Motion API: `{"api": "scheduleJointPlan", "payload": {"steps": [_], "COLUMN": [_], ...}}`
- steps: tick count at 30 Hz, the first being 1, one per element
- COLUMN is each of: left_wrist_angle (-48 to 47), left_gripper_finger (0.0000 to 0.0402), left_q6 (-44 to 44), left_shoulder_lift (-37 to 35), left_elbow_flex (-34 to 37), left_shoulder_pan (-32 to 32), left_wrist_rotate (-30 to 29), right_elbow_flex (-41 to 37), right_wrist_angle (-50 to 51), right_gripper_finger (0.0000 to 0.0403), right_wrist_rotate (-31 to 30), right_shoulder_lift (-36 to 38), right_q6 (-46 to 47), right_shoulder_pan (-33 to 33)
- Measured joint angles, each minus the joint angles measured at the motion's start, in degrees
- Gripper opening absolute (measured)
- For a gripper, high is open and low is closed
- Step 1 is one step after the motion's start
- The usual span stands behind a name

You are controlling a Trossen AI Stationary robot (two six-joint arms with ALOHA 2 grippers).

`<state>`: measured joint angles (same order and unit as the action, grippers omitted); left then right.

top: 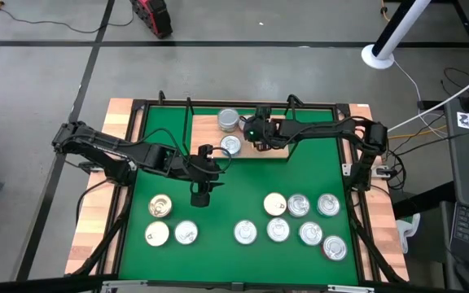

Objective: Stack canned seafood by type on shelf
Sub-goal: Put the red tuna can on the shelf, then put the blue pink tuna can on the shelf

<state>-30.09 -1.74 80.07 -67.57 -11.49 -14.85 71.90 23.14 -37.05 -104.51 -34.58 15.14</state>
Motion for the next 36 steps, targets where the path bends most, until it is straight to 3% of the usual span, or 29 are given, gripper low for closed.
{"api": "scheduleJointPlan", "payload": {"steps": [6,11,16,26,36], "left_wrist_angle": [-0.1,-1.4,-4.4,-21.4,-28.9], "left_gripper_finger": [0.0159,0.0159,0.0159,0.0159,0.0159], "left_q6": [-3.0,-7.0,-13.2,-43.6,-66.5], "left_shoulder_lift": [0.0,0.0,0.0,0.4,5.6], "left_elbow_flex": [0.0,0.0,0.0,0.0,0.0], "left_shoulder_pan": [-0.7,-2.8,-5.6,-13.7,-23.8], "left_wrist_rotate": [0.0,0.0,0.1,0.2,0.4], "right_elbow_flex": [0.0,0.0,0.0,0.0,0.0], "right_wrist_angle": [1.8,4.6,7.5,13.5,13.2], "right_gripper_finger": [0.0232,0.0232,0.0232,0.0232,0.0232], "right_wrist_rotate": [-1.5,-2.1,-6.9,-13.4,-10.7], "right_shoulder_lift": [0.0,0.0,0.0,0.0,0.0], "right_q6": [7.1,7.6,7.4,9.0,16.3], "right_shoulder_pan": [-0.7,-2.7,-5.5,-12.4,-21.0]}}
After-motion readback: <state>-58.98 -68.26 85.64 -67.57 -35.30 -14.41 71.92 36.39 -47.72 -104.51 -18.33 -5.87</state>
